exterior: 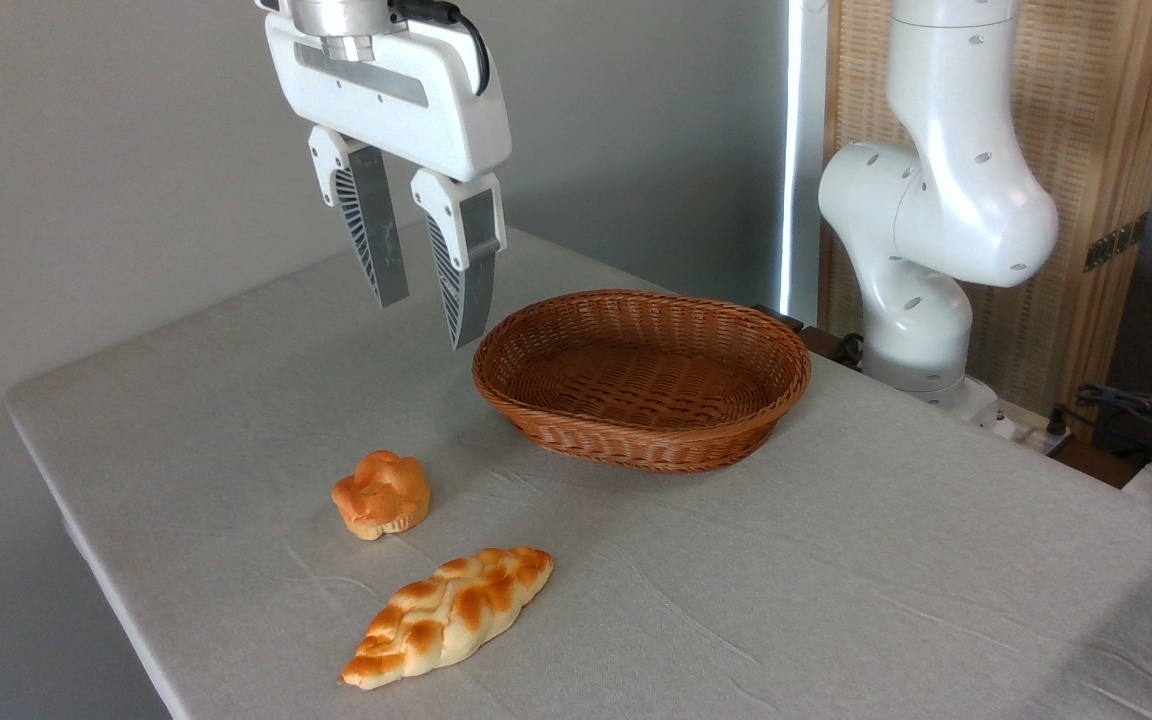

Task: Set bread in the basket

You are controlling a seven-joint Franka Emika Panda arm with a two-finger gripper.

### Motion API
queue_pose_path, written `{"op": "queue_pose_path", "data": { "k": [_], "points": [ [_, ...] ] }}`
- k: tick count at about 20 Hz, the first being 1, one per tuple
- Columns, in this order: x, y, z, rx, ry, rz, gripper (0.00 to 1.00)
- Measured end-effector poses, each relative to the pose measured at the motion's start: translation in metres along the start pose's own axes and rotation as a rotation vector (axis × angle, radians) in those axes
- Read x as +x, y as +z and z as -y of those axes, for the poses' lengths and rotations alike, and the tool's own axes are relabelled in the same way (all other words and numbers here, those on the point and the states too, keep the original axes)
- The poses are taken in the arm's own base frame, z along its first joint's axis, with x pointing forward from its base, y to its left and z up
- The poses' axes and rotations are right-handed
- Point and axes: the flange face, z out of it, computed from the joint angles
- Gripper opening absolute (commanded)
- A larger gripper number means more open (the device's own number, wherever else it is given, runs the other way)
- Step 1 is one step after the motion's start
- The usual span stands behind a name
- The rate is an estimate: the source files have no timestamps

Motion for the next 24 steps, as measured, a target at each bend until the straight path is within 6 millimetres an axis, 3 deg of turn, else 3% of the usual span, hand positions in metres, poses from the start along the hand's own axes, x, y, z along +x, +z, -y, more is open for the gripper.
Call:
{"op": "queue_pose_path", "data": {
  "k": [3,6,9,12,15,17,20,24],
  "points": [
    [0.005,0.011,0.008,0.028,-0.007,-0.038,1.0],
    [0.01,0.036,0.01,0.056,-0.006,-0.077,1.0],
    [0.017,0.065,-0.009,0.05,0.03,-0.071,1.0],
    [0.038,0.094,-0.043,0.058,0.102,-0.091,1.0],
    [0.053,0.136,-0.074,0.066,0.163,-0.109,1.0],
    [0.054,0.16,-0.082,0.085,0.197,-0.08,1.0],
    [0.055,0.181,-0.081,0.128,0.243,-0.021,1.0],
    [0.07,0.21,-0.099,0.128,0.301,0.011,1.0]
  ]
}}
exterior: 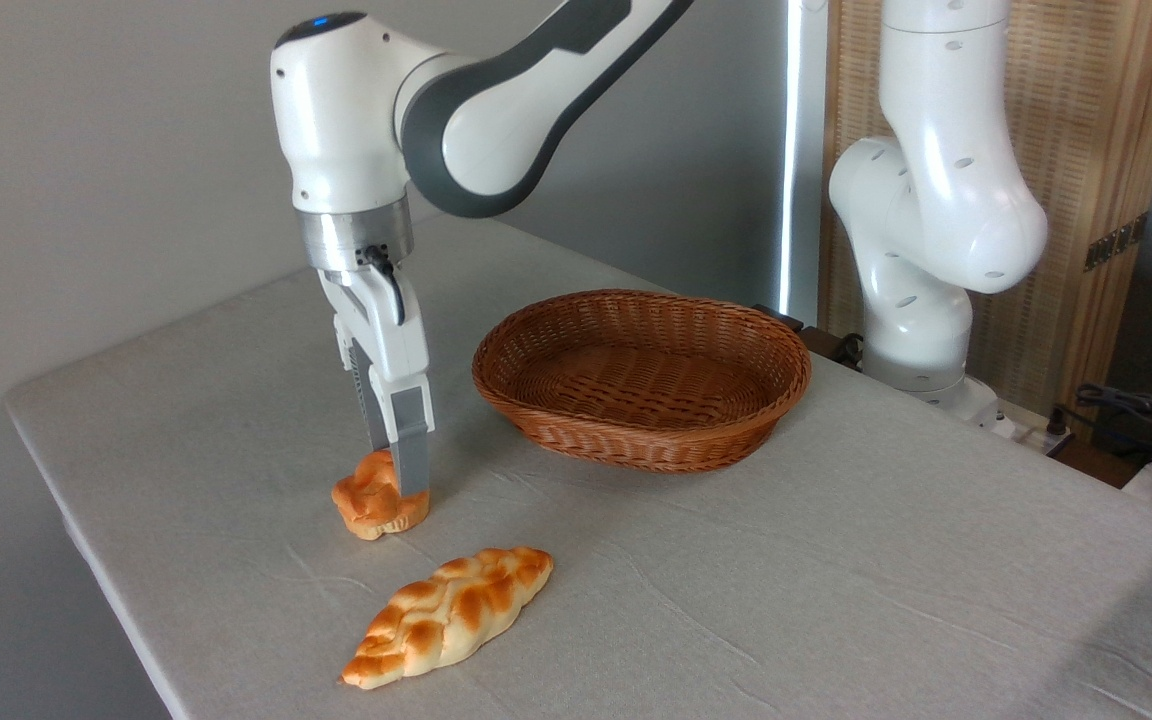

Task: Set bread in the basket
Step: 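Lower the open gripper down onto the small round bread roll, then close the gripper around the small round roll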

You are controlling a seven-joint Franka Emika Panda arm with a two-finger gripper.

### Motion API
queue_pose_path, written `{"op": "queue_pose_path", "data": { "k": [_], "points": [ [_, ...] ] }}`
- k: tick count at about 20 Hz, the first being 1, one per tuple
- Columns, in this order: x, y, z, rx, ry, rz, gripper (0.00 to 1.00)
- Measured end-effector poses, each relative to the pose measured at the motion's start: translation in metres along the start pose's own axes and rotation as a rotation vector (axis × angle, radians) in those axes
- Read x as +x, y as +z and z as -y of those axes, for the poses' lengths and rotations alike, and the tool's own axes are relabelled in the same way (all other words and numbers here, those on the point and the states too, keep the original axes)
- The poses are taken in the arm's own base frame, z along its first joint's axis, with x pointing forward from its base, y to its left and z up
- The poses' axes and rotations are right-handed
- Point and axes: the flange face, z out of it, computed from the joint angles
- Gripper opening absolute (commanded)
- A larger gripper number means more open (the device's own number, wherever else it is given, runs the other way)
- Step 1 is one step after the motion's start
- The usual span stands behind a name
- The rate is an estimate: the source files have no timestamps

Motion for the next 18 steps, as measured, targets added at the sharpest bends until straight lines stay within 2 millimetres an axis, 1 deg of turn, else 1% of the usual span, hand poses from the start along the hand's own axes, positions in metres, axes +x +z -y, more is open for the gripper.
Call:
{"op": "queue_pose_path", "data": {
  "k": [2,4,5,6,7,8,9,10,11,16,18],
  "points": [
    [0.008,0.0083,-0.0043,0.003,0.014,-0.009,1.0],
    [0.0113,0.0122,-0.0042,0.009,0.018,-0.019,1.0],
    [0.0121,0.0128,-0.0036,0.013,0.017,-0.024,0.94],
    [0.0125,0.0132,-0.0032,0.015,0.018,-0.027,0.81],
    [0.0126,0.0134,-0.0029,0.017,0.018,-0.027,0.64],
    [0.0126,0.0134,-0.0028,0.017,0.019,-0.027,0.49],
    [0.0125,0.0135,-0.0027,0.018,0.019,-0.027,0.4],
    [0.0124,0.0134,-0.0026,0.019,0.019,-0.026,0.36],
    [0.0124,0.0135,-0.0025,0.02,0.02,-0.026,0.34],
    [0.0108,0.0139,0.0,0.083,0.079,0.02,0.31],
    [0.0106,0.0143,0.0003,0.09,0.087,0.027,0.28]
  ]
}}
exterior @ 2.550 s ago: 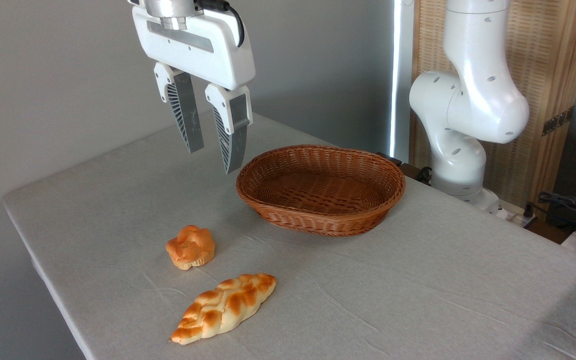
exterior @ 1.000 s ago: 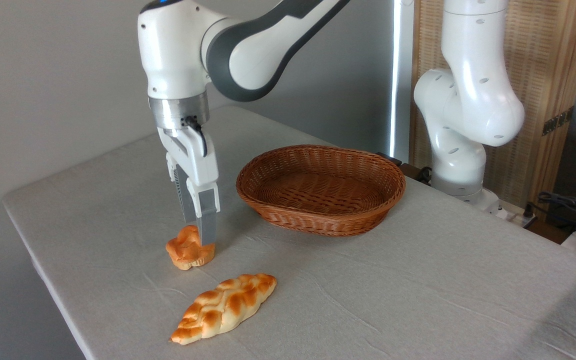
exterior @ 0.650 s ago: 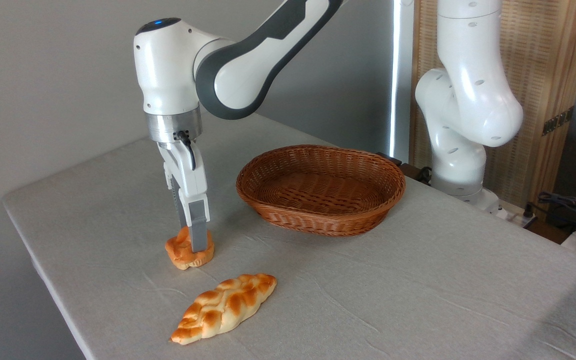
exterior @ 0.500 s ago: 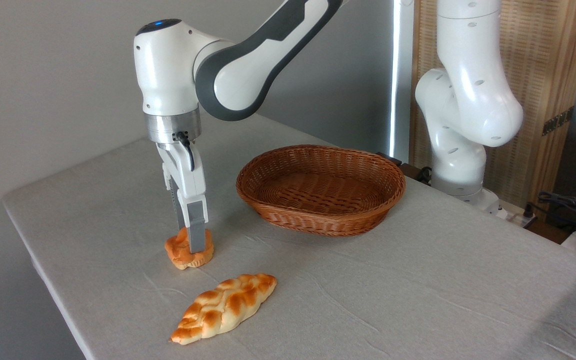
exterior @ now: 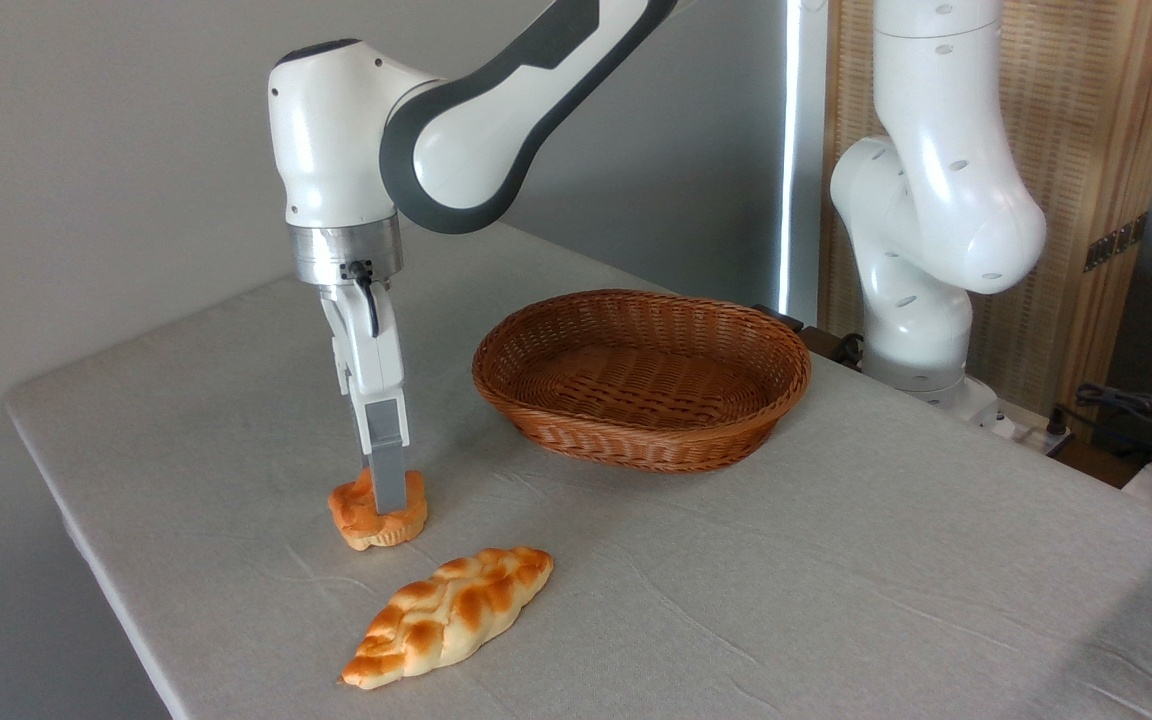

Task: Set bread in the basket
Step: 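Close the gripper around the small round roll, then lift the roll and carry it over the wicker basket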

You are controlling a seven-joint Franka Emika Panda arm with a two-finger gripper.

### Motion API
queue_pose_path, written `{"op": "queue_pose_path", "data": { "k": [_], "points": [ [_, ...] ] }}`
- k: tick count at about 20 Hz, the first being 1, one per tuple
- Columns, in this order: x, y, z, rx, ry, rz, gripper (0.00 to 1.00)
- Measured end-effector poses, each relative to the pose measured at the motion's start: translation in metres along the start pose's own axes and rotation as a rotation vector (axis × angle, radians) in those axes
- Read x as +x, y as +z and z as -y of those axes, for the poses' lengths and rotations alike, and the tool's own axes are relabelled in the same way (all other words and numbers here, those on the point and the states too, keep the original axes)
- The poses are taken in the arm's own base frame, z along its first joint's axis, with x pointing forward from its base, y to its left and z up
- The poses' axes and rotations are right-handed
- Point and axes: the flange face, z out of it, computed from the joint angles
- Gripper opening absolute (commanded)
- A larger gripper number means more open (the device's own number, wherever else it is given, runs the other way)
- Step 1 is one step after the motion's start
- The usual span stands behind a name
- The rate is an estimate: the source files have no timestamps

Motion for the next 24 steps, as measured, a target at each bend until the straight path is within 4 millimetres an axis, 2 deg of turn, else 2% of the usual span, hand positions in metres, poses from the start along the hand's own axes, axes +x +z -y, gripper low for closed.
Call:
{"op": "queue_pose_path", "data": {
  "k": [9,12,15,18,22,24],
  "points": [
    [0.0,0.0,0.0,0.001,0.001,0.0,0.27],
    [0.0,-0.008,0.004,0.008,-0.017,-0.015,0.27],
    [-0.006,-0.038,0.011,-0.047,-0.096,-0.046,0.28],
    [-0.032,-0.086,0.015,-0.162,-0.146,0.041,0.28],
    [-0.067,-0.14,-0.001,-0.236,-0.156,0.124,0.3],
    [-0.08,-0.15,-0.014,-0.256,-0.151,0.145,0.55]
  ]
}}
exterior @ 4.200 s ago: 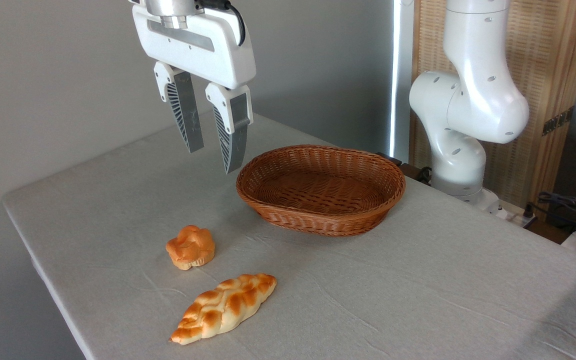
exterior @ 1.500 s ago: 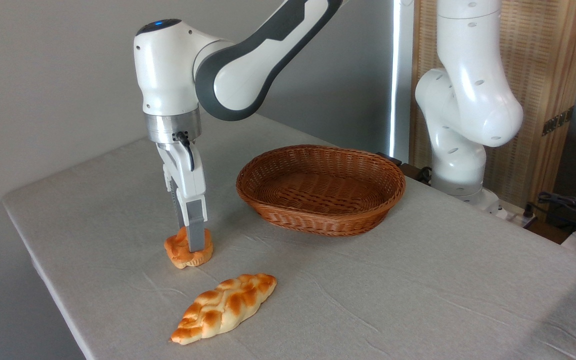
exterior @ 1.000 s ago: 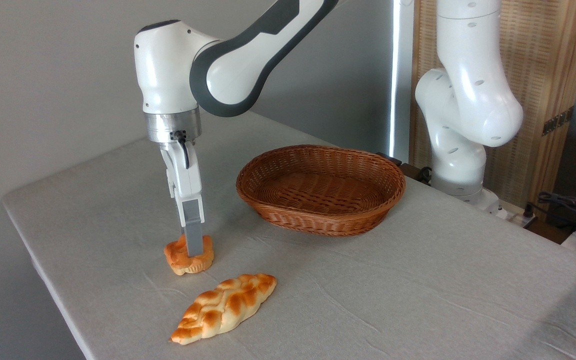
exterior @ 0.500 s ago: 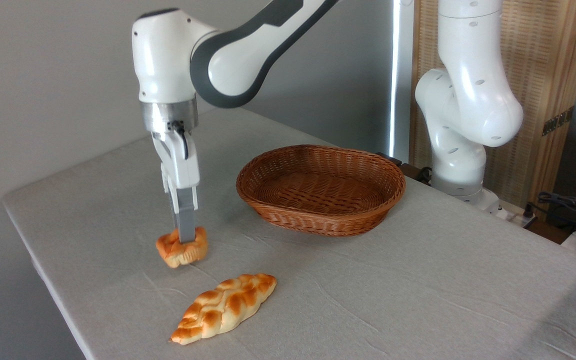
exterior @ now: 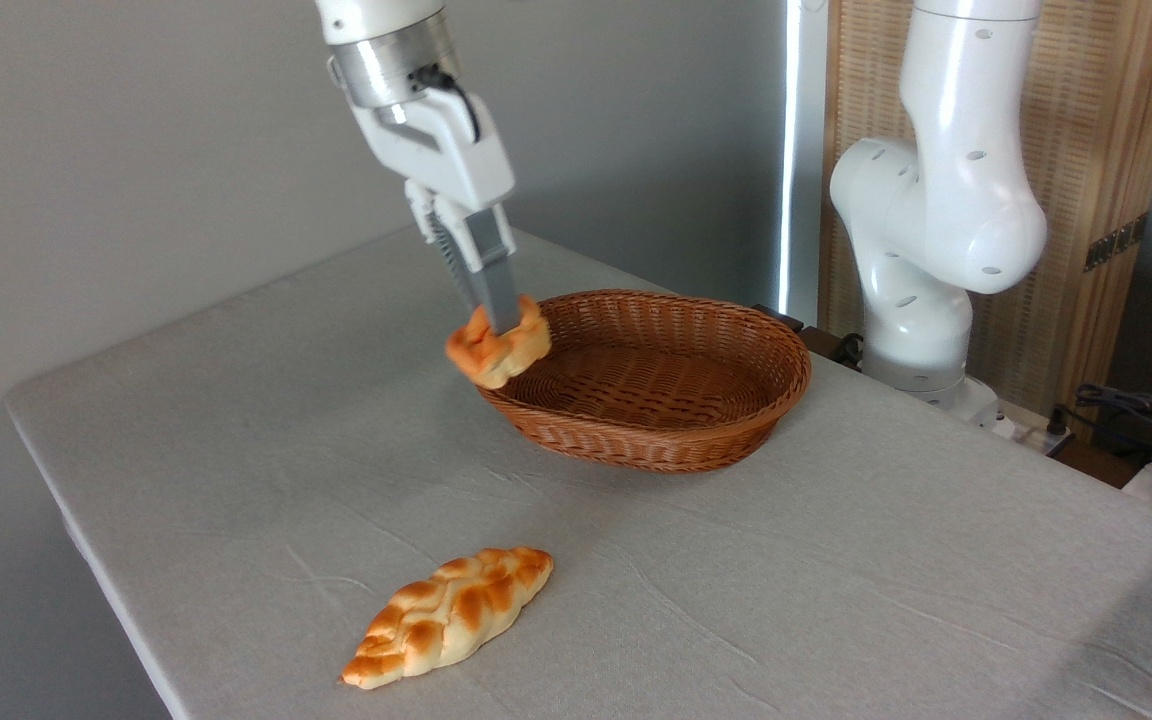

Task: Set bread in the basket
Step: 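Lift the roll and carry it over the wicker basket, then lower the roll into the basket and open the gripper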

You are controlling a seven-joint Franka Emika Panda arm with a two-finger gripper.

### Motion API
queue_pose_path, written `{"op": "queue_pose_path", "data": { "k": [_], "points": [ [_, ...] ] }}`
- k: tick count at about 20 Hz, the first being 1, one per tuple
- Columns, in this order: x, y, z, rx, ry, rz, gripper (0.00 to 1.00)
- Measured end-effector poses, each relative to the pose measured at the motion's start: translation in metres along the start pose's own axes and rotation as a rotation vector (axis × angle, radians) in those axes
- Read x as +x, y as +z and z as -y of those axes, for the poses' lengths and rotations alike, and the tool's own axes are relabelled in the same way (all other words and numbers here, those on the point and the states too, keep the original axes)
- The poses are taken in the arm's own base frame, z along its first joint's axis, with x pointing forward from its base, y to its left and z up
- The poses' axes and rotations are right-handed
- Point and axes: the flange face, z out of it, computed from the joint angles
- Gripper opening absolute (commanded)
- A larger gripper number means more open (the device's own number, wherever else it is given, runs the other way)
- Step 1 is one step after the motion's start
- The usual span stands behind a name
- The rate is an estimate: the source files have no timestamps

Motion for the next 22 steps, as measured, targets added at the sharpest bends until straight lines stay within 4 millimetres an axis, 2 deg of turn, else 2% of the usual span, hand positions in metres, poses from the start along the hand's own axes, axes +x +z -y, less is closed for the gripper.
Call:
{"op": "queue_pose_path", "data": {
  "k": [2,3,4,5,8,13,22],
  "points": [
    [-0.01,0.014,-0.018,-0.022,0.016,0.025,0.57],
    [-0.013,0.021,-0.026,-0.037,0.023,0.031,0.7],
    [-0.015,0.03,-0.036,-0.062,0.032,0.035,0.89],
    [-0.015,0.039,-0.045,-0.082,0.042,0.04,1.0],
    [-0.008,0.06,-0.065,-0.091,0.076,0.043,1.0],
    [0.009,0.077,-0.076,-0.086,0.096,-0.018,1.0],
    [0.01,0.081,-0.076,-0.09,0.094,-0.022,1.0]
  ]
}}
